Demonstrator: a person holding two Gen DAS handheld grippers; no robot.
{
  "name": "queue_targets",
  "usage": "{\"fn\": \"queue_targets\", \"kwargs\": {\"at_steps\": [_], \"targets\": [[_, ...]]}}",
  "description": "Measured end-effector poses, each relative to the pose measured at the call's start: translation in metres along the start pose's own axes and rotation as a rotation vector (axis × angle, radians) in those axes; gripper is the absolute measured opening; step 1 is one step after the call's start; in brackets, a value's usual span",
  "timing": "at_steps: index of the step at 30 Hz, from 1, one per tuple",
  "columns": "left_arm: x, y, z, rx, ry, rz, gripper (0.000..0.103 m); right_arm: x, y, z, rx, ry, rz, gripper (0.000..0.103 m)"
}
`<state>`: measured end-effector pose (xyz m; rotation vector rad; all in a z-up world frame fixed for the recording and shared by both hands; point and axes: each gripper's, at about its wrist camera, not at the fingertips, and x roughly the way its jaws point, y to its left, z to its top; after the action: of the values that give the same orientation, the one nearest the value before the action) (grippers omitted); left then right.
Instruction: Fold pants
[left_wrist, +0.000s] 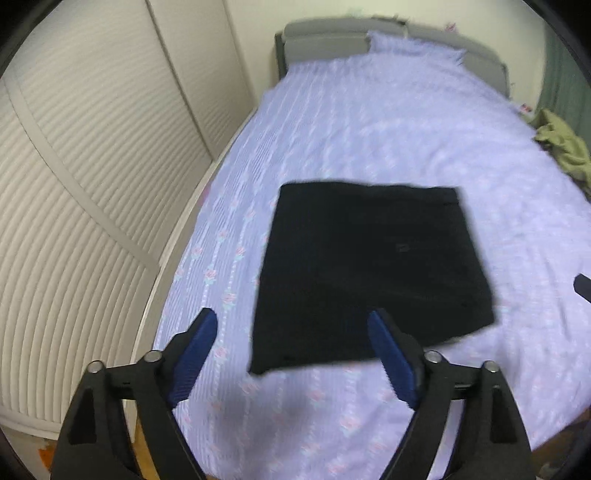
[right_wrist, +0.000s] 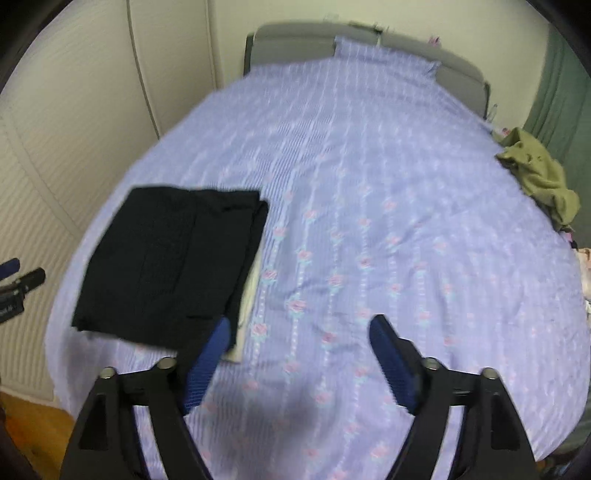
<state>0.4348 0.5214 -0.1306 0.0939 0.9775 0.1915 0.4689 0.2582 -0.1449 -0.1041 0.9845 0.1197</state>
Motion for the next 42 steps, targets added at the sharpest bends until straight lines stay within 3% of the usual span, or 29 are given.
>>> {"fn": "queue_targets", "kwargs": {"at_steps": [5, 11, 22, 32, 42], "targets": [[-0.073, -0.052, -0.019, 0.051, -0.083, -0.019, 0.092, -0.069, -0.035, -0.029, 0.012, -0.069, 0.008, 0.089], [-0.153, -0.11, -0.042, 0.069, -0.157, -0.092, 0.102, -0.136, -0.079, -0.074, 0.029, -0.117, 0.009, 0.089], [-0.264, -0.196, -0.102, 0.056, -0.243, -0.174, 0.103, -0.232, -0.146, -0.145, 0.036, -0.21, 0.054, 0.089], [-0.322, -0.245, -0.14, 0.093, -0.293, -0.191, 0.103, -0.293, -0.188, -0.197, 0.056, -0.279, 0.045, 0.089], [-0.354, -0.26, -0.152, 0.114, -0.332, -0.212, 0.103, -0.325, -0.209, -0.213, 0.104, -0.333, 0.023, 0.089]]}}
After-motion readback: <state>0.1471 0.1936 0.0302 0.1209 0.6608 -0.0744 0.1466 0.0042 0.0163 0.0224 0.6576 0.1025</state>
